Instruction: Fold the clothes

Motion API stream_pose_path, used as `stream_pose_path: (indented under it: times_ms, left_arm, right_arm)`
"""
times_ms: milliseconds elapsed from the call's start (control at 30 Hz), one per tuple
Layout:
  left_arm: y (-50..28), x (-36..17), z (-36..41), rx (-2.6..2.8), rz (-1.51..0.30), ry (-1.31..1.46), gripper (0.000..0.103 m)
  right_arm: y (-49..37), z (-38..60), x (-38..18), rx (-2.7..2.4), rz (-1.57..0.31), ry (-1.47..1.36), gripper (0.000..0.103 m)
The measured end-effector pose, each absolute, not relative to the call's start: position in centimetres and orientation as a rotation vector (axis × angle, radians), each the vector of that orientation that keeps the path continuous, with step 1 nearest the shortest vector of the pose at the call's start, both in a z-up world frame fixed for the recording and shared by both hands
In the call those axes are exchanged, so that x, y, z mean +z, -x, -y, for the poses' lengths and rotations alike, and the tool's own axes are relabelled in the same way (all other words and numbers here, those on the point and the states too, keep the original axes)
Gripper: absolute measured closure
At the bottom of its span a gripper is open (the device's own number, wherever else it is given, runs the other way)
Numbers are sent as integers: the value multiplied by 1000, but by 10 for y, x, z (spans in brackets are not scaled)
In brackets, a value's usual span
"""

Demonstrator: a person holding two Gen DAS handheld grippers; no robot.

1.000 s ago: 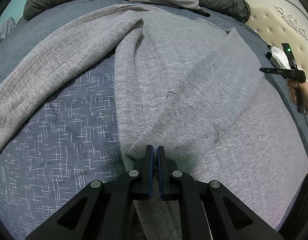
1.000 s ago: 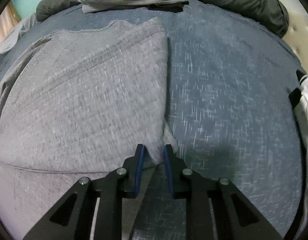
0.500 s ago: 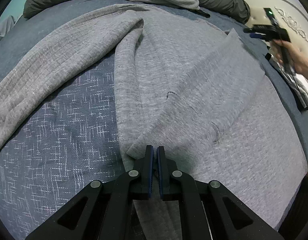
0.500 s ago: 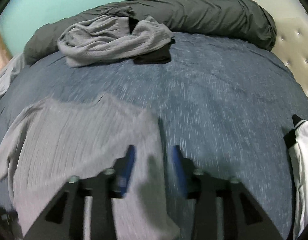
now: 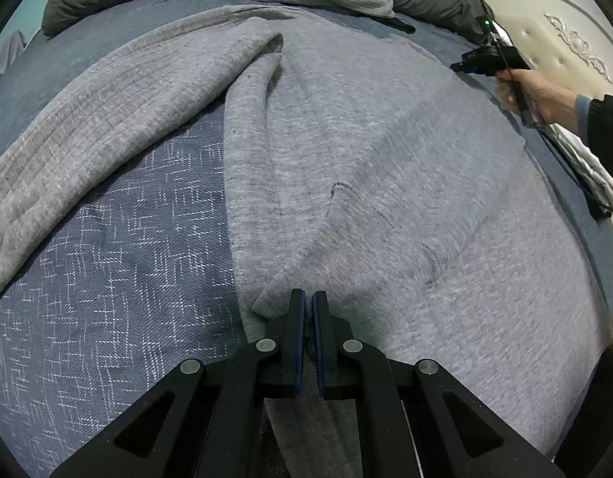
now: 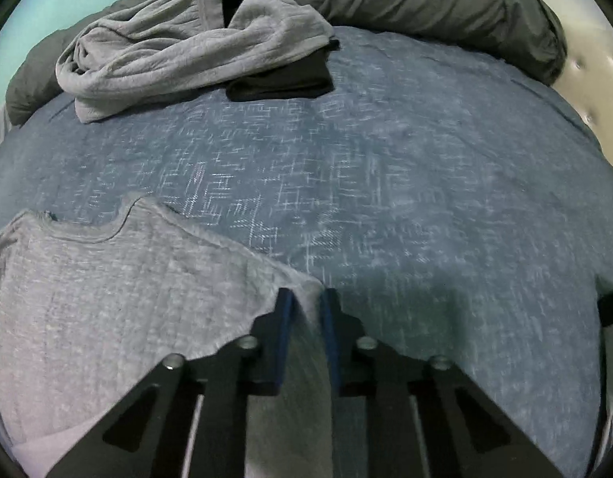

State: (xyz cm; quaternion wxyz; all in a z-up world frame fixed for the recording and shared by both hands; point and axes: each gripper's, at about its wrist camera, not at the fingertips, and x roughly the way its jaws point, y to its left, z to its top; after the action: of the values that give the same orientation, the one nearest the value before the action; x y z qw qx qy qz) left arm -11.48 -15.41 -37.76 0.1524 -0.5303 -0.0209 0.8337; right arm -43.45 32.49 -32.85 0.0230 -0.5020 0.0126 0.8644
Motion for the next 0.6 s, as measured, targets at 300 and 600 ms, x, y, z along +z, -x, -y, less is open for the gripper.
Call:
stream_pose_path:
  times_ms: [300, 600]
  left_arm:
    - [117, -375, 151, 2393, 50, 1532, 99]
    - [117, -366, 160, 2389, 140, 1531, 99]
  right_arm:
    - [427, -349, -317, 2682, -128, 1406, 98]
    - [349, -328, -270, 2873, -267, 1299, 98]
